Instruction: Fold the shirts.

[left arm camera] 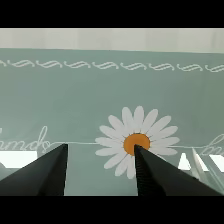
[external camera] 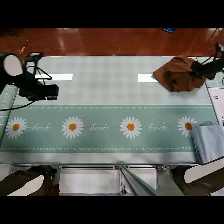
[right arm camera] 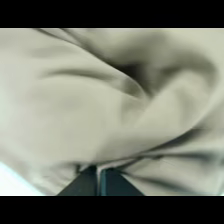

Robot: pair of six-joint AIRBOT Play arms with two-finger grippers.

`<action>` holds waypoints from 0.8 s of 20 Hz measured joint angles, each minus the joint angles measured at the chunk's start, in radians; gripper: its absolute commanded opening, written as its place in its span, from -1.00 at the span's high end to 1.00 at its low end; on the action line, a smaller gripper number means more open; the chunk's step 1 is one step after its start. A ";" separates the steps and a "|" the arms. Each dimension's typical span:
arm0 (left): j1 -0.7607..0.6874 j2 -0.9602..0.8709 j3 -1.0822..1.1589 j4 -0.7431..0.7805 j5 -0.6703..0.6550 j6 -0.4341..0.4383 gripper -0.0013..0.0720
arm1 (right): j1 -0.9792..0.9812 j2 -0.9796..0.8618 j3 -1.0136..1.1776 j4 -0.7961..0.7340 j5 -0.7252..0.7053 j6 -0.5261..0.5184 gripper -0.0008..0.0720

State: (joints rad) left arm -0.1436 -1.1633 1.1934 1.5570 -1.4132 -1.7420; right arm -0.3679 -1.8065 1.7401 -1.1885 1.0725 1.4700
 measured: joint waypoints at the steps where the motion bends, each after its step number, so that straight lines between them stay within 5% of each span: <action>1: 0.009 0.043 -0.031 -0.028 0.013 0.002 -0.42 | 0.009 0.042 0.025 0.046 -0.006 -0.023 0.93; 11: -0.020 0.566 -0.434 -0.283 0.197 0.003 -0.42 | 0.183 0.516 0.114 0.167 -0.123 -0.166 0.93; 16: -0.029 0.689 -0.494 -0.313 0.240 0.003 -0.42 | 0.303 0.686 0.117 0.182 -0.208 -0.213 0.93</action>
State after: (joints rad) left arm -0.1730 -0.4747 0.6998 1.2438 -1.1732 -1.7390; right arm -0.0654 -1.1202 1.8576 -1.0069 0.8650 1.2568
